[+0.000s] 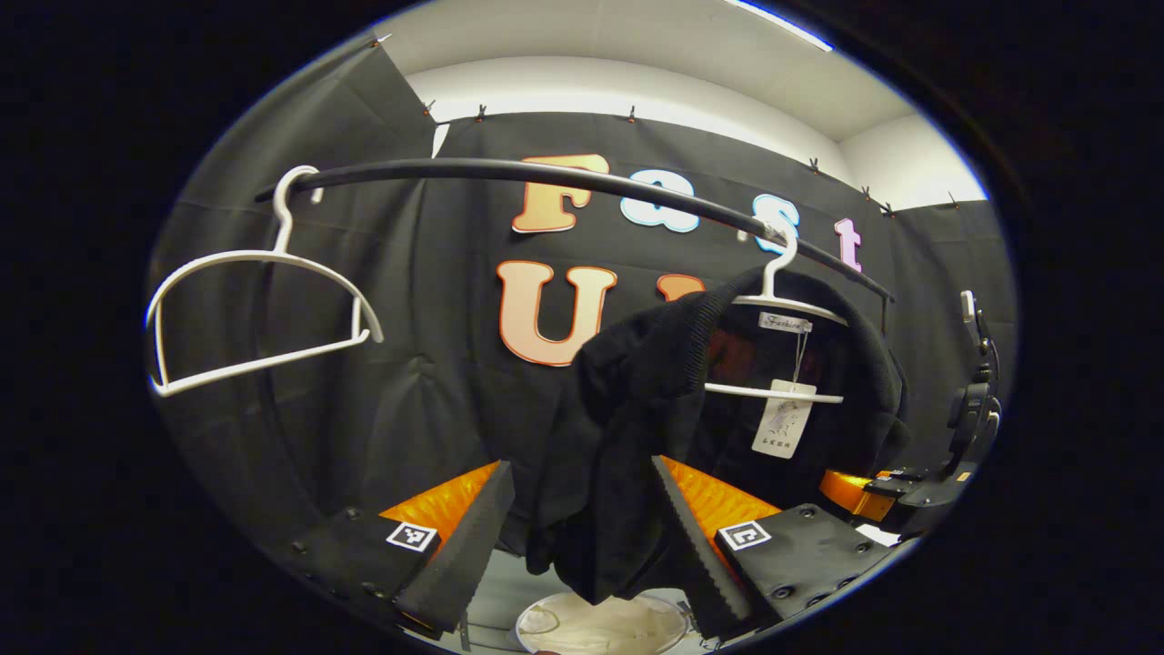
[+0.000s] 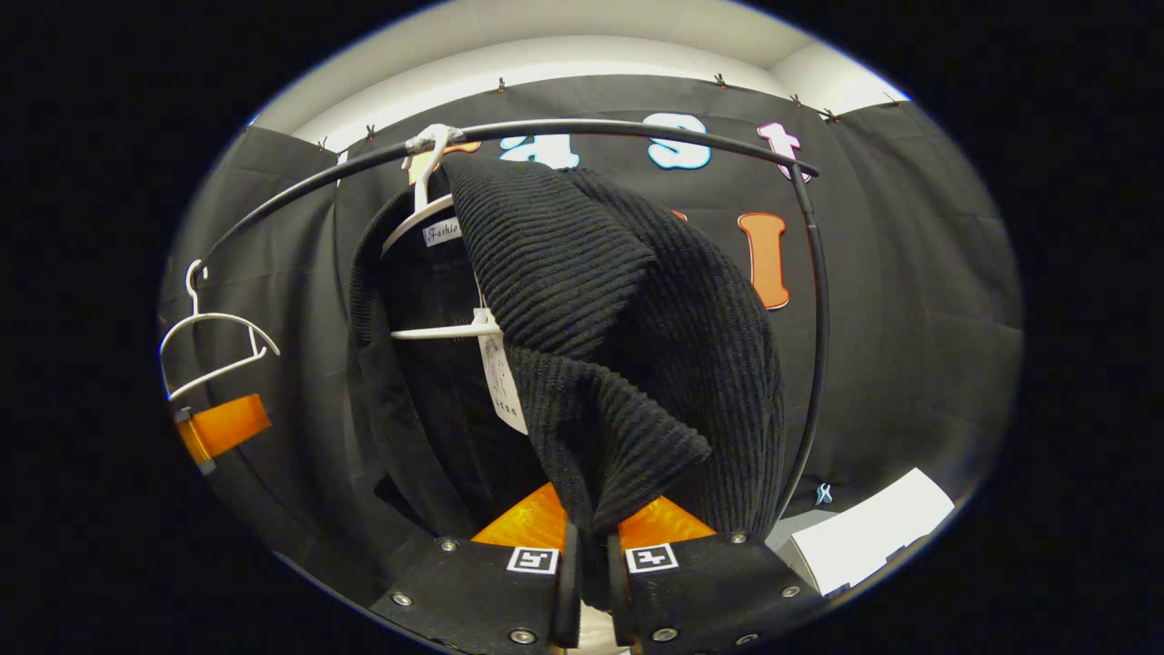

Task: Grasp the clothes on the hanger with both hands and then place them into the laundry hamper below.

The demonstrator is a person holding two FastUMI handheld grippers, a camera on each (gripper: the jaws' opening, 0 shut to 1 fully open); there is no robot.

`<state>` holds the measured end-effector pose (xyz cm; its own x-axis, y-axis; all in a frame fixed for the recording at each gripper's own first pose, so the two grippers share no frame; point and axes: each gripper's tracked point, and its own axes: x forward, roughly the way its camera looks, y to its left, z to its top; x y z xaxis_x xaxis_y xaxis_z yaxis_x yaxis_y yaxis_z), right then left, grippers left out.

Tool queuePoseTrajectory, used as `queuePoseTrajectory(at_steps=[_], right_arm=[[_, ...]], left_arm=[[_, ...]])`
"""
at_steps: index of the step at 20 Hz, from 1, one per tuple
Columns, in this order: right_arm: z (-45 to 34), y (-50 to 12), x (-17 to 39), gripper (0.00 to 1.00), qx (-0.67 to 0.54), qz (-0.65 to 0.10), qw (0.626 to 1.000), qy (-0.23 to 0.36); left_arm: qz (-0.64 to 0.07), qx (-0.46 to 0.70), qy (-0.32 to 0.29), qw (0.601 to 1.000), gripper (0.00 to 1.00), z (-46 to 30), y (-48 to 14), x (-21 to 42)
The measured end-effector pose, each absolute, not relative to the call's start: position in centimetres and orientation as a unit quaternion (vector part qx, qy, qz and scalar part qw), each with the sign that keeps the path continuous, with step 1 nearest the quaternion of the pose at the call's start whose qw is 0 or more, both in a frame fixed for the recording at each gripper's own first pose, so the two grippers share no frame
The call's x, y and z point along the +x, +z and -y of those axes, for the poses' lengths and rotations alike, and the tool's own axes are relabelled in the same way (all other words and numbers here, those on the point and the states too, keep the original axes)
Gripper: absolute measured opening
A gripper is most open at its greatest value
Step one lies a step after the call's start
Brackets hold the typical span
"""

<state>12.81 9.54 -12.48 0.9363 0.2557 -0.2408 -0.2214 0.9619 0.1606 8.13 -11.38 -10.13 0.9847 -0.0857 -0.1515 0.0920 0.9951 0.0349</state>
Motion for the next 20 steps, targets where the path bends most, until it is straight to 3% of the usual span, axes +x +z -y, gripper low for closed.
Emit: queuePoseTrajectory(at_steps=[6, 10, 12, 14, 16, 20], right_arm=[[-7.8, -11.7, 13.0, 0.06, 0.064, -0.122, 0.983, 0.124], [-6.8, -11.1, 12.9, 0.06, 0.069, -0.119, 0.983, 0.124], [-6.5, -10.8, 12.8, 0.06, 0.066, -0.116, 0.983, 0.126], [-6.3, -10.6, 12.4, 0.06, 0.064, -0.113, 0.983, 0.128], [-5.9, -10.3, 12.2, 0.06, 0.063, -0.108, 0.984, 0.130], [-5.1, -9.8, 11.5, 0.06, 0.066, -0.104, 0.984, 0.131]], left_arm=[[-0.086, 0.018, -0.070, 0.994, 0.96, 15.9, -12.3, 11.2], [-0.091, 0.035, -0.079, 0.992, 0.93, 17.5, -13.8, 12.9], [-0.085, 0.041, -0.080, 0.992, 0.97, 18.1, -14.0, 13.5], [-0.086, 0.049, -0.077, 0.992, 0.93, 18.2, -14.4, 14.0], [-0.091, 0.055, -0.081, 0.991, 1.00, 18.9, -15.3, 14.9], [-0.111, 0.040, -0.076, 0.990, 0.97, 18.9, -16.9, 16.3]])
